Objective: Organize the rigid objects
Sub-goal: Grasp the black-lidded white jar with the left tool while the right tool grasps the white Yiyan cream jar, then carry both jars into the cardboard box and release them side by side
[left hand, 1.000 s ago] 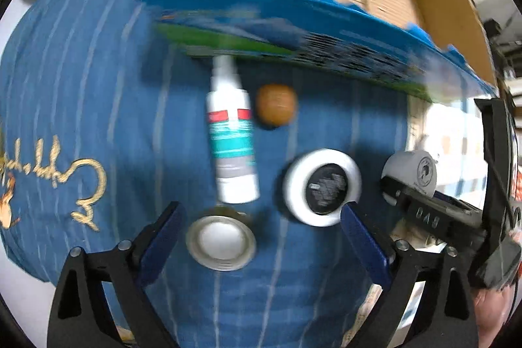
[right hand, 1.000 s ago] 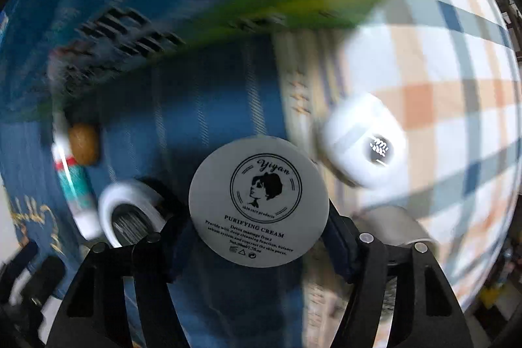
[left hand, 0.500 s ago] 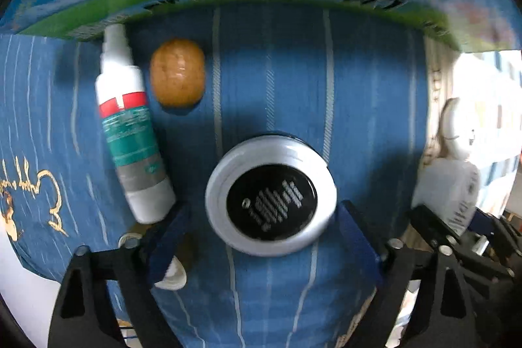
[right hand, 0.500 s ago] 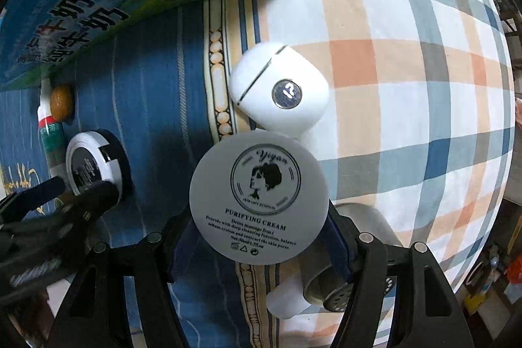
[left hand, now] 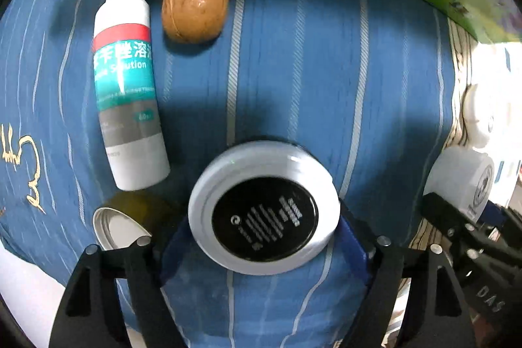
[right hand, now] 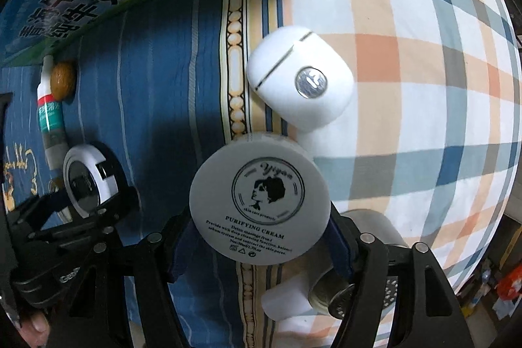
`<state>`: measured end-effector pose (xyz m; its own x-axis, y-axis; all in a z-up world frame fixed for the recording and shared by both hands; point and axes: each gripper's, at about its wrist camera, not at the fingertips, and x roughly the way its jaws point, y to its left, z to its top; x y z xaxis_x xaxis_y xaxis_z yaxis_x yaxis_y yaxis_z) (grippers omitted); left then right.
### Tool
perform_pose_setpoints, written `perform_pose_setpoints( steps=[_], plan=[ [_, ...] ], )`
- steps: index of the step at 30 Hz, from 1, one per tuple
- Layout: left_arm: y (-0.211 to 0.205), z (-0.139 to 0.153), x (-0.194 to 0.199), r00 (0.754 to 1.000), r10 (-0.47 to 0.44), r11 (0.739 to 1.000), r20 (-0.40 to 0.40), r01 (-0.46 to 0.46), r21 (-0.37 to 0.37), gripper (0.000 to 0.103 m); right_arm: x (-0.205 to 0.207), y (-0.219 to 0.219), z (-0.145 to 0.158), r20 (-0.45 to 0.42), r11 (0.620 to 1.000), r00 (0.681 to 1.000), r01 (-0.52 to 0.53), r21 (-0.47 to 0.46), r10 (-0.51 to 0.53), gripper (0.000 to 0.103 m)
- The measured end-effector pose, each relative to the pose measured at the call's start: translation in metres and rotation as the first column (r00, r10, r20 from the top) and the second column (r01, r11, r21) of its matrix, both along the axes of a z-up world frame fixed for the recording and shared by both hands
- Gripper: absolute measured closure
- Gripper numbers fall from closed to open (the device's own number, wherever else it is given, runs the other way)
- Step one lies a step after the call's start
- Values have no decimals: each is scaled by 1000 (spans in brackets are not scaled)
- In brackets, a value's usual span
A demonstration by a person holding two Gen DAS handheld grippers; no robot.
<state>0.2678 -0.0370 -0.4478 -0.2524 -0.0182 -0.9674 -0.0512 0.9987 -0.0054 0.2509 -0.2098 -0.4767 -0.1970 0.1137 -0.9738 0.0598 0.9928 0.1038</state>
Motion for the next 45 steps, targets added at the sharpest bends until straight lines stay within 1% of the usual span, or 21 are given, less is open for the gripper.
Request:
perform_pose_setpoints(
  steps=[2,3,4,6,7,8,11,13,14,18,20,28,29,31,33,35,36,37,38,40,45],
  plan=[
    [-5,-7,9,1000,-16,1000,7,16,14,21,0,3,-2,-1,1000,1000,-2,-19,2,31],
    [-6,-6,9,1000,-12,1000,11,12,12,21,2,6,-11,0,1000,1000,-4,-29,4,31],
    [-10,-9,12,1000,-8,1000,14,8,10,22,1,8,-15,1,999,1000,-6,-43,6,31],
    [-14,-2,17,1000,-8,1000,25,7,11,25,-2,15,-14,0,998,1000,-7,-68,7,31],
    [-12,4,18,999,-6,1000,35,5,10,30,1,20,-8,-6,997,1000,-5,-77,4,32],
    [-5,10,0,999,-4,1000,43,4,14,30,1,22,-8,-10,996,1000,-8,-86,7,33],
    [6,16,-9,998,-9,1000,66,7,21,30,2,24,-12,-12,995,1000,-17,-101,16,33],
    [4,29,-14,997,-5,1000,83,4,14,30,-3,26,-10,-22,996,1000,-21,-90,20,33],
    [5,37,-21,995,-6,1000,99,5,12,30,-3,27,-15,-23,997,1000,-20,-81,18,33],
    [6,71,-32,987,-5,1000,159,5,2,30,-17,26,-1,8,998,999,-32,-62,32,34],
    [13,88,-32,980,-8,1000,197,8,2,30,-25,27,13,37,998,999,-35,-44,37,34],
    [16,190,-33,938,-9,999,347,22,-34,30,-46,30,79,157,998,986,-65,0,64,34],
    [18,191,-29,932,-11,999,361,25,-36,30,-47,29,86,168,998,983,-69,4,68,34],
    [17,208,-31,918,-11,998,395,31,-45,30,-52,29,108,201,998,977,-69,8,66,34],
    [19,207,-36,906,-10,998,423,36,-55,30,-43,22,136,232,997,970,-75,13,70,34],
    [20,215,-31,892,-11,997,452,44,-64,30,-46,14,158,267,997,961,-77,22,68,34],
    [20,217,-29,886,-11,997,464,47,-66,30,-26,-5,177,278,997,958,-79,26,69,34],
    [20,226,-26,878,-9,996,479,50,-73,30,-7,-5,185,296,996,953,-78,33,64,34],
    [17,225,-22,872,-7,996,490,52,-77,30,-2,-9,195,309,996,949,-81,36,66,34],
    [18,239,-13,857,-7,995,515,58,-84,30,8,-10,218,337,995,940,-81,51,59,34],
    [20,258,16,832,4,993,555,65,-103,30,33,7,236,392,994,918,-94,64,61,34]
  ],
)
